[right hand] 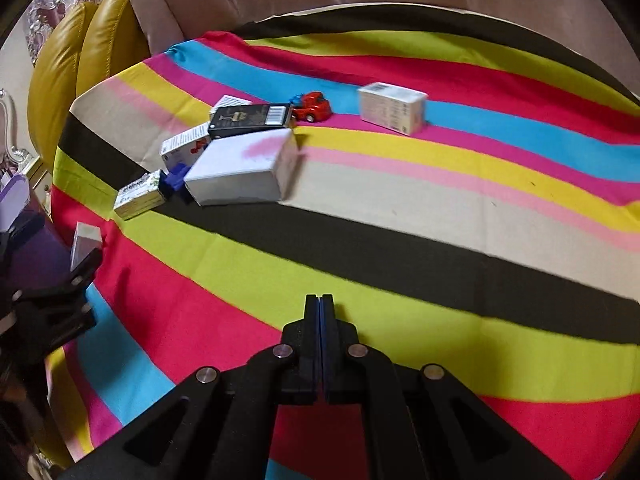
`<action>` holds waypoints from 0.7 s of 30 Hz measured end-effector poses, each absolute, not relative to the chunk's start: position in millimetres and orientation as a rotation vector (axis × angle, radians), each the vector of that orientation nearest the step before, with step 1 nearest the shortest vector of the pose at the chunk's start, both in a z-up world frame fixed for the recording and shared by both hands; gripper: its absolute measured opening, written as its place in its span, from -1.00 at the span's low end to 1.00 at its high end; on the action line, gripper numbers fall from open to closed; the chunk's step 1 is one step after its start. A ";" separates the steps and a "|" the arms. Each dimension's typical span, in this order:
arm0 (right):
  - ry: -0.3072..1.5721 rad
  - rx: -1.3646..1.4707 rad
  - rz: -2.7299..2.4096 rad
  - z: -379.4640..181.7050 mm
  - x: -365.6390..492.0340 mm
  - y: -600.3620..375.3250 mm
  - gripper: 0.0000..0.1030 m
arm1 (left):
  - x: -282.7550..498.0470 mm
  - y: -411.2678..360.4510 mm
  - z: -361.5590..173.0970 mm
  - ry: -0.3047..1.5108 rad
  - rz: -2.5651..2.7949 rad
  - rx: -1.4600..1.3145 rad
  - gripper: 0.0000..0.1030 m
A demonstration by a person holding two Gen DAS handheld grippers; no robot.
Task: Organize rigid objects
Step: 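Move both open tools back over the remaining boxes on the table, then grasp the small white cube box with the left tool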
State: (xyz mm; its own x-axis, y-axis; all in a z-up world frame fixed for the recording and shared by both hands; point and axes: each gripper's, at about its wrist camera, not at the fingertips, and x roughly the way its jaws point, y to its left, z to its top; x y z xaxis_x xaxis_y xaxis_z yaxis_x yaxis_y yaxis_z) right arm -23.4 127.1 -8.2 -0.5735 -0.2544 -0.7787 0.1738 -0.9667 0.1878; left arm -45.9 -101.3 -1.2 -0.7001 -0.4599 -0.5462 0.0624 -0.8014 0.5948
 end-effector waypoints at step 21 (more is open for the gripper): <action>-0.336 1.188 -2.641 4.9 25.9 181.6 -0.99 | -44.7 -103.4 49.6 0.041 -2.939 1.203 0.84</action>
State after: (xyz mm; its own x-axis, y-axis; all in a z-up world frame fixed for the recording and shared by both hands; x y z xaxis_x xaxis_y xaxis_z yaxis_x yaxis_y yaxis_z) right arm 25.9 181.6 4.9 -0.6467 -0.2961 -0.7030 0.1105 -0.9482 0.2978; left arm -44.7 -103.4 49.6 -0.7124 0.0415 -0.7006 -0.0222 -0.9991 -0.0367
